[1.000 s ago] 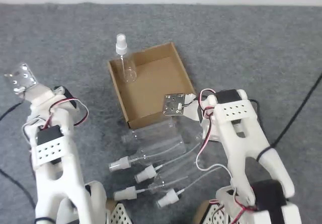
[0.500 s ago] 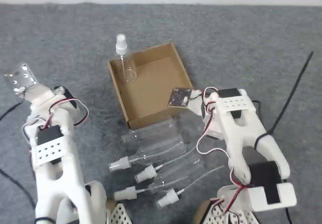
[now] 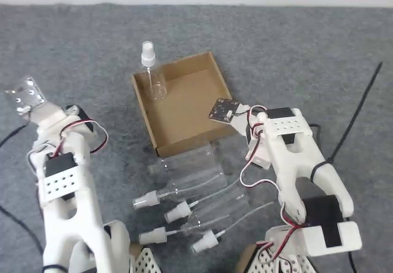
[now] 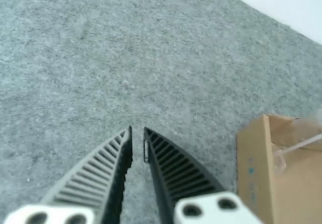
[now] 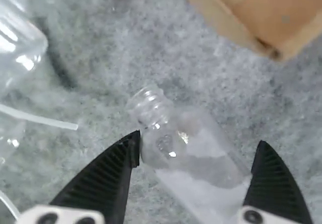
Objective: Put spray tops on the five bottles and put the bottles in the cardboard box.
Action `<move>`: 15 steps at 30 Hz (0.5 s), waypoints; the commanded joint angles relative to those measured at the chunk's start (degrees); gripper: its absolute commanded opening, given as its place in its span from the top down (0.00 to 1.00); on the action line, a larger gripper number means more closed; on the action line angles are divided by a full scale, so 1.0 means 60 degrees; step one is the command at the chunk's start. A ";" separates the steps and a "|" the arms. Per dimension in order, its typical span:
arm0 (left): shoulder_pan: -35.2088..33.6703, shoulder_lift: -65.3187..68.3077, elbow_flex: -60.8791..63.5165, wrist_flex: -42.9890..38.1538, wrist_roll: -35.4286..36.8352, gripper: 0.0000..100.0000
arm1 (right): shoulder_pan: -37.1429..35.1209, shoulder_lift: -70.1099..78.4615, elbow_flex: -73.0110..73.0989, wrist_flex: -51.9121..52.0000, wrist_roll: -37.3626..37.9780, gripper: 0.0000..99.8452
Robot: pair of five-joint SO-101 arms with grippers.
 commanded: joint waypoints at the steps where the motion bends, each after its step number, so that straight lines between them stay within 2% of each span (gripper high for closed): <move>1: 0.0000 -0.0352 -0.0110 -0.0308 -0.0103 0.97 | 0.0139 -0.0081 -0.0410 -0.0081 0.0821 0.65; 6: 0.0000 -0.0352 -0.0110 -0.0308 -0.0103 0.97 | 0.0154 -0.0081 -0.0410 -0.0066 0.1670 0.62; 11: 0.0000 -0.0352 -0.0007 -0.0571 -0.0103 0.97 | 0.0168 -0.0081 -0.0410 -0.0066 0.2388 0.66; 15: 0.0000 -0.0352 -0.0007 -0.0571 -0.0103 0.97 | 0.0168 -0.0081 -0.0410 -0.0051 0.2491 0.70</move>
